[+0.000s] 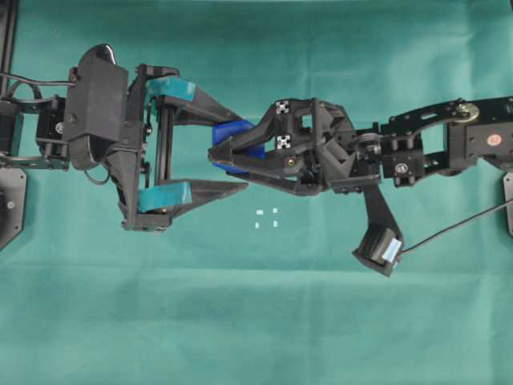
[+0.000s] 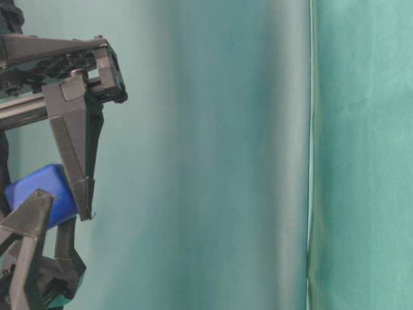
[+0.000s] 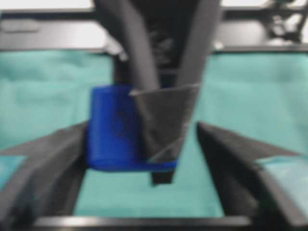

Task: Handover the blue block to the right arm after grasping it with the left arm, then place it in the designated position.
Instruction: 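Open the left gripper and pull the cube away with the right gripper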

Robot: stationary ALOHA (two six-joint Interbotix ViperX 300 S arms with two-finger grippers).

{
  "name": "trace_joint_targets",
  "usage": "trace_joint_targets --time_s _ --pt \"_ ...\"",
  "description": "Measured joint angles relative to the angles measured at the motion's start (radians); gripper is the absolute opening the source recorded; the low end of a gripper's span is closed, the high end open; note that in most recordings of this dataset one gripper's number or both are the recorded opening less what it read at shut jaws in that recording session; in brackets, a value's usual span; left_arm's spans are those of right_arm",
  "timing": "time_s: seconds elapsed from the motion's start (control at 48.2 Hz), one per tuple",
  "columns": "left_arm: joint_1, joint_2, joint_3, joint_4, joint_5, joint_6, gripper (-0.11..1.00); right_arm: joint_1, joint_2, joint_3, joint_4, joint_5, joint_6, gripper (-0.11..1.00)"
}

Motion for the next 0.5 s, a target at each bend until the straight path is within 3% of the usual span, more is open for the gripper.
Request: trace_joint_targets --time_s 0.332,0.498 --pt "0.0 -0.015 0.002 -0.002 0.003 -0.014 1.0 0.003 -0.006 0.002 0.0 -0.002 0.002 0.56" --pt "0.002 -0.063 0.029 -0.002 0.008 -0.017 1.0 0.005 -0.058 0.055 0.002 0.0 0.011 0.56"
